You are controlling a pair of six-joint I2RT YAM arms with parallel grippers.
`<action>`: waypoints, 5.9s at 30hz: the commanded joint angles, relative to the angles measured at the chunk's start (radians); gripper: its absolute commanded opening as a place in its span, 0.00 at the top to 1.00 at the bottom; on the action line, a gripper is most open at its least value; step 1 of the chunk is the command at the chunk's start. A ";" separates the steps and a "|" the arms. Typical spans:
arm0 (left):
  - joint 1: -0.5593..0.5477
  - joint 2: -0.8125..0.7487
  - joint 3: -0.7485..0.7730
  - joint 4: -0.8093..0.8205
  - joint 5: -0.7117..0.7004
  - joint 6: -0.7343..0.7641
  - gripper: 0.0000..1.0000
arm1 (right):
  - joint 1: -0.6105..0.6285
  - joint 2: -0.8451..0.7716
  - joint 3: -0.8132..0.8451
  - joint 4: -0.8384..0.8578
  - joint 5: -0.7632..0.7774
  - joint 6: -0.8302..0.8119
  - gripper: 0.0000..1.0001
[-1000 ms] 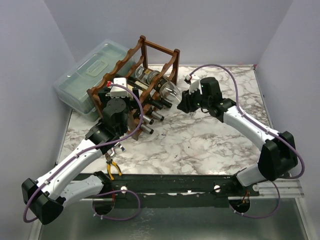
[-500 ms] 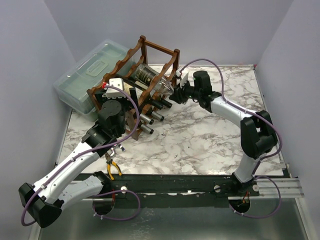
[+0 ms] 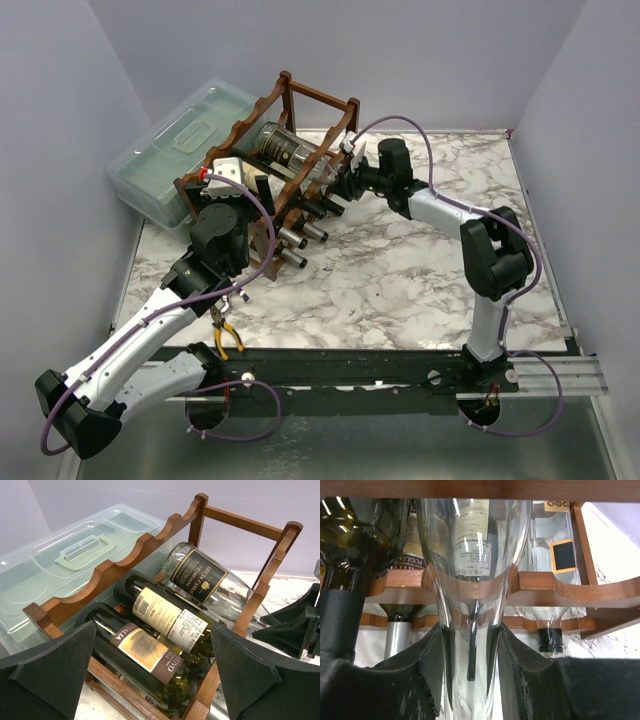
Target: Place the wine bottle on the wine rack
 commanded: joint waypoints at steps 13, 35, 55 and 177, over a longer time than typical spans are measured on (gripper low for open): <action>0.006 -0.017 -0.021 0.042 -0.042 0.019 0.02 | -0.004 0.045 0.201 0.249 -0.079 0.013 1.00; 0.006 -0.068 -0.032 0.065 -0.083 0.027 0.04 | 0.049 0.094 0.271 0.113 -0.055 -0.004 1.00; 0.013 -0.089 -0.040 0.080 -0.104 0.028 0.04 | 0.116 0.090 0.287 0.041 0.047 -0.097 0.97; 0.015 -0.067 -0.048 0.083 -0.080 0.032 0.07 | 0.079 -0.221 -0.195 0.149 0.460 -0.146 0.00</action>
